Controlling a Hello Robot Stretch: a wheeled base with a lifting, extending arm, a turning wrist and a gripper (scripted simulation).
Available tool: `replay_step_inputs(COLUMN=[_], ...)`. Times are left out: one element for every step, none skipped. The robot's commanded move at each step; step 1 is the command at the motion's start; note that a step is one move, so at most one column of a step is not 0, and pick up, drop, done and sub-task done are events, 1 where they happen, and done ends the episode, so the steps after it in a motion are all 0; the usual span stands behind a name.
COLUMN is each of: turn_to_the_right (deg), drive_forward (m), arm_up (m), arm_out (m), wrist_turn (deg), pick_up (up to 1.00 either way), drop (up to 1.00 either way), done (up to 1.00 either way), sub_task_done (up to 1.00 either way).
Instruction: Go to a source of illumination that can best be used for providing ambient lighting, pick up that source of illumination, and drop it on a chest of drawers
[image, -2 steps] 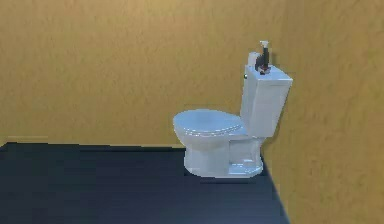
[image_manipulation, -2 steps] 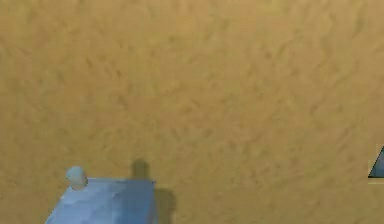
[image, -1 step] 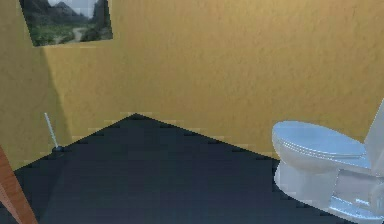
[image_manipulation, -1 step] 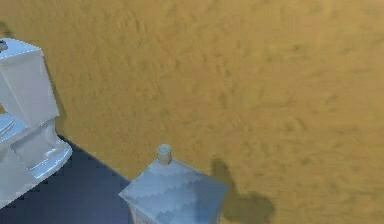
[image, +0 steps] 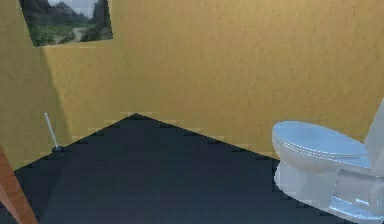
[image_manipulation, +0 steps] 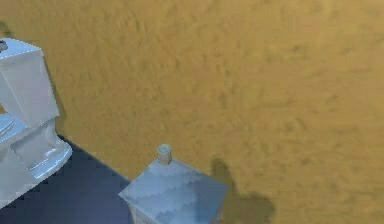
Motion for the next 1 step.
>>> replay_step_inputs(turn_to_the_right=[0.0], drive_forward=[0.00], arm_up=[0.24], arm_out=[0.00], wrist_turn=[0.0], pick_up=[0.00], drop=[0.00], done=[0.00], sub_task_done=[0.00])
